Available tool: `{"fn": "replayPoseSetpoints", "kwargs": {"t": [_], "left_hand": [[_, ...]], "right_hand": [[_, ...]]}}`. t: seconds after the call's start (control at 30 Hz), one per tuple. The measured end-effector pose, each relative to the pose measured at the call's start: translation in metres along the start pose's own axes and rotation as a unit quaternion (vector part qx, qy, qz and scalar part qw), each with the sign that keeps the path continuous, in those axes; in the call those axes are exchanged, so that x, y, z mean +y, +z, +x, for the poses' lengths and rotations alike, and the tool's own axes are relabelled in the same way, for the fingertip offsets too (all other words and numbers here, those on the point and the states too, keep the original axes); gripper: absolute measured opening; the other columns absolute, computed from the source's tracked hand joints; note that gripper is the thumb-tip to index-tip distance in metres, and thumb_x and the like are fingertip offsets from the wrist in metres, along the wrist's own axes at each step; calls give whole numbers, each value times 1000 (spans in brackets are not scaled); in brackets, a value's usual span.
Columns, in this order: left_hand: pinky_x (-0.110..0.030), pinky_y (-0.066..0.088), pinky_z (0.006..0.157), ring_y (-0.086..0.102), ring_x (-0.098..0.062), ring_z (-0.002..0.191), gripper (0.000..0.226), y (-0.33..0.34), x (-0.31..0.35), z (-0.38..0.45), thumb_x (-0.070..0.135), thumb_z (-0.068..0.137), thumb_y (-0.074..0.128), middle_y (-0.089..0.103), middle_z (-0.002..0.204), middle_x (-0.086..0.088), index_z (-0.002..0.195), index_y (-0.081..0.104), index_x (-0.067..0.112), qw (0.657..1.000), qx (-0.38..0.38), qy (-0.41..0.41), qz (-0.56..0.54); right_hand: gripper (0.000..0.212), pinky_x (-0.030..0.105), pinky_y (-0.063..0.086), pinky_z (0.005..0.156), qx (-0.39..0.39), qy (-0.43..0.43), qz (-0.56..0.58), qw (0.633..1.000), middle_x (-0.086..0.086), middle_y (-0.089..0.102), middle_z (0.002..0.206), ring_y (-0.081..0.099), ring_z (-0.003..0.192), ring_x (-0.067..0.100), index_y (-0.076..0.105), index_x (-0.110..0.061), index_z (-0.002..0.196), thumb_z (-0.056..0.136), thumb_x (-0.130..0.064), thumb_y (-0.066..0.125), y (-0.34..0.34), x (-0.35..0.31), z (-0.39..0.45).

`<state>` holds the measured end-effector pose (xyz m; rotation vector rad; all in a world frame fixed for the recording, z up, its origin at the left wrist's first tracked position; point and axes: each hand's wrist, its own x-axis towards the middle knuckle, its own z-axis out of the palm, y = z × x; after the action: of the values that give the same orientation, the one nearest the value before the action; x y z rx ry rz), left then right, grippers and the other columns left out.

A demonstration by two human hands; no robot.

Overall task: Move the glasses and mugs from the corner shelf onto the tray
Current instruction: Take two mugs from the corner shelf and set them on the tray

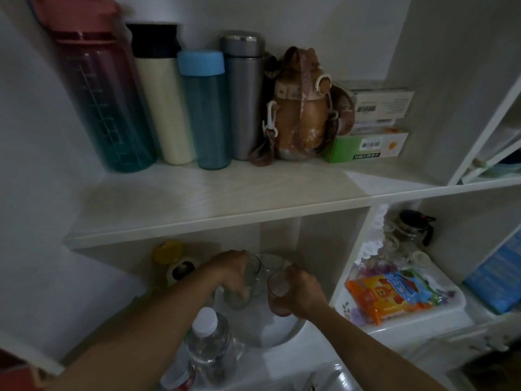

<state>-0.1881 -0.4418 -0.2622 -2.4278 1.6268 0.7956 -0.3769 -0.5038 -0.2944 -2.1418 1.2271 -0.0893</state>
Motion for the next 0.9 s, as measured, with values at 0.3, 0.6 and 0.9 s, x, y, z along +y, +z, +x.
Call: {"fn": "replayPoseSetpoints", "kwargs": {"t": [0.3, 0.6, 0.9], "left_hand": [[-31, 45, 75, 59, -27, 110, 67, 5, 5, 12, 32, 70, 84, 55, 126, -13, 122, 51, 6, 997, -40, -10, 65], [-36, 55, 81, 63, -27, 103, 65, 10, 6, 26, 32, 64, 87, 61, 118, -12, 115, 59, 6, 992, -70, -3, 106], [-34, 55, 82, 65, -27, 106, 74, 26, -5, 33, 33, 64, 87, 63, 124, -14, 124, 57, 3, 990, -104, -22, 92]], "right_hand": [[69, 35, 56, 91, -3, -9, 4, 1000, 2, 67, 117, 66, 105, 23, 53, -21, 123, 64, -41, 84, 10, 13, 15], [69, 36, 52, 97, -11, -6, 9, 1000, 3, 63, 123, 61, 112, 23, 50, -22, 126, 68, -33, 85, 23, 19, 28], [72, 35, 51, 98, -7, 1, 21, 1000, 2, 61, 124, 60, 114, 23, 49, -25, 127, 66, -36, 85, 30, 26, 32]]}}
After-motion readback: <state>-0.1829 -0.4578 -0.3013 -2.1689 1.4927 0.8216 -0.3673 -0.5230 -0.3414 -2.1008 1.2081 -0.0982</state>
